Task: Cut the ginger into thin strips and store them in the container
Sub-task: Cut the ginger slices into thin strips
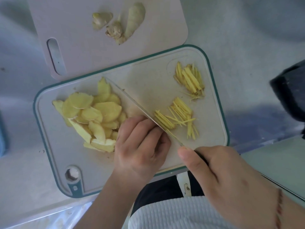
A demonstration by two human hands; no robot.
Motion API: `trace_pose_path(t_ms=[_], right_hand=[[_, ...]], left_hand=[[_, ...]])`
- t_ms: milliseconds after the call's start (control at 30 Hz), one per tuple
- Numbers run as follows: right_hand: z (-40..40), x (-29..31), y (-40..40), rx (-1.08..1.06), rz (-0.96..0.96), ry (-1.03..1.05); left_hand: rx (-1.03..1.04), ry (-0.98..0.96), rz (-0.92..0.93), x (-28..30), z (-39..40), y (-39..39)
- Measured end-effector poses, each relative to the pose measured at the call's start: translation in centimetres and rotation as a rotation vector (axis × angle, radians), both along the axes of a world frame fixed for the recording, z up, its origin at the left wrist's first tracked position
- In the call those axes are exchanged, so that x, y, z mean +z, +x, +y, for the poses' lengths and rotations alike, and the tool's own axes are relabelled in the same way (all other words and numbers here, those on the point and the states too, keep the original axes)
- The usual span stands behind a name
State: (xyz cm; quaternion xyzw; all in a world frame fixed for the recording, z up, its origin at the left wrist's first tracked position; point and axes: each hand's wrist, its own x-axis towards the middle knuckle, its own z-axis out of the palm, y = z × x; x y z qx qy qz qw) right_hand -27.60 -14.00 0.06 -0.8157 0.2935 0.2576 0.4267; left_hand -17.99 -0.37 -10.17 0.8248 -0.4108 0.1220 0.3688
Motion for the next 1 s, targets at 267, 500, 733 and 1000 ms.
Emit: trace_pose_path(t_ms=[267, 500, 733, 1000], right_hand=[[0.1, -0.2, -0.1, -0.029, -0.004, 0.009], [0.4, -1.2, 2.0, -0.002, -0.024, 0.015], [0.2, -1.0, 2.2, -0.042, -0.108, 0.057], [0.4, -0.5, -0.4, -0.017, -0.052, -0.021]], left_hand=[[-0.017, 0.046, 0.019, 0.0, 0.3, 0.1], [-0.020, 0.058, 0.048, 0.2, 0.8, -0.2], [0.030, 0.022, 0.019, 0.1, 0.5, -0.2], [0.004, 0.040, 0.041, 0.1, 0.5, -0.1]])
